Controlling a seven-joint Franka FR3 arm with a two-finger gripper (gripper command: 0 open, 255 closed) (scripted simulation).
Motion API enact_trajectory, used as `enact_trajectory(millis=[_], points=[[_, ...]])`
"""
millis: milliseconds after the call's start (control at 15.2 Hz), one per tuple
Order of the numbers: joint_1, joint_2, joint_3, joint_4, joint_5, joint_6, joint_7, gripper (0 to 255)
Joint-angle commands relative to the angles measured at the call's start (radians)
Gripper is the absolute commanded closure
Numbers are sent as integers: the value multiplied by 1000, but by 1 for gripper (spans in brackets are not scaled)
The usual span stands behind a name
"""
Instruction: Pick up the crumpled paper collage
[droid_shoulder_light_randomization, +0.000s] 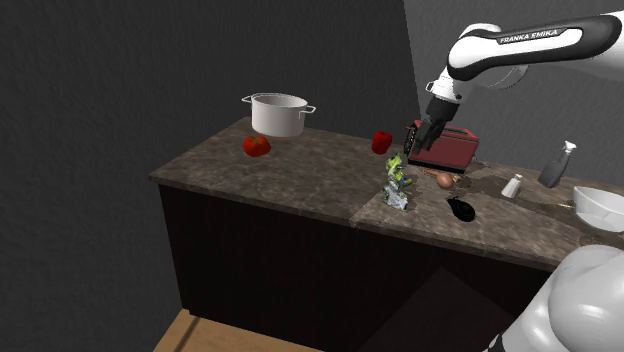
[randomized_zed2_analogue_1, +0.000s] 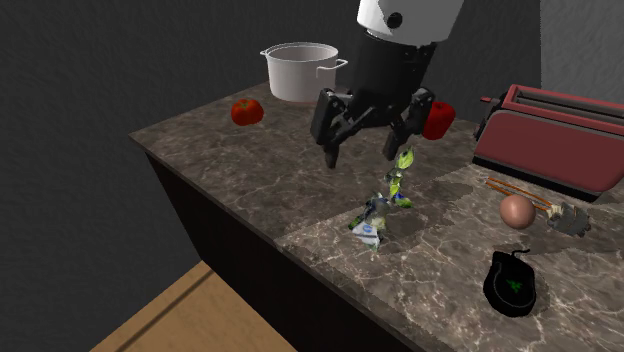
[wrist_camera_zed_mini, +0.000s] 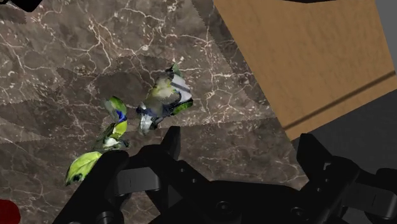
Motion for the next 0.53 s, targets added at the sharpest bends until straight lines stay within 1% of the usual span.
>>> enact_trajectory(millis=[0, 264, 462], points=[[2, 81, -39, 42, 30, 24, -56, 0], [-4, 244, -103, 135, 112, 49, -168, 0], [-22, 376, -136, 221, 189, 51, -254, 0]])
